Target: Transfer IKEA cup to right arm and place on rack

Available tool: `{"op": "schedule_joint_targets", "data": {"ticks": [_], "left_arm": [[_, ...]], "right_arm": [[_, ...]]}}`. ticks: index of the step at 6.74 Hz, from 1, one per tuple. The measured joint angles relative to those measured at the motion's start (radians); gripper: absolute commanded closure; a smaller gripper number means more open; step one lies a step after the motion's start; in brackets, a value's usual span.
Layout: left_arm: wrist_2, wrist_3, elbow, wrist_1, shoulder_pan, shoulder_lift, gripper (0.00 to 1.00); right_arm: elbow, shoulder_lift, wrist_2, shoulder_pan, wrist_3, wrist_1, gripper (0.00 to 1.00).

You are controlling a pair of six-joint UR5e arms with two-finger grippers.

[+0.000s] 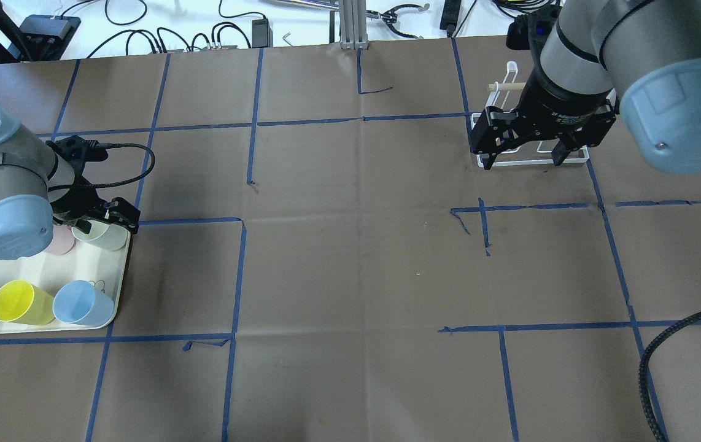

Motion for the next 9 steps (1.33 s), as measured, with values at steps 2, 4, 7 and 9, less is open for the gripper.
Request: {"op": "schedule_joint_targets", "data": {"ticks": [2, 4, 7, 9], "left_arm": [[0.002, 0.002, 0.000, -0.005, 0.001, -0.009, 0.15], [0.003, 0.008, 0.005, -0.008, 0.003, -0.012, 0.72], [-0.002, 0.023, 0.012, -0.014, 0.052, -0.019, 1.00], [-0.004, 0.027, 0.018, -0.015, 0.062, -0.012, 1.00]], "right_arm": [[0.000, 0.000, -0.001, 0.000, 0.000, 0.000, 0.00], [0.000, 0.000, -0.001, 0.000, 0.000, 0.000, 0.00], [0.000, 0.000, 0.000, 0.000, 0.000, 0.000, 0.00], [0.000, 0.000, 0.001, 0.000, 0.001, 0.000, 0.00]]}}
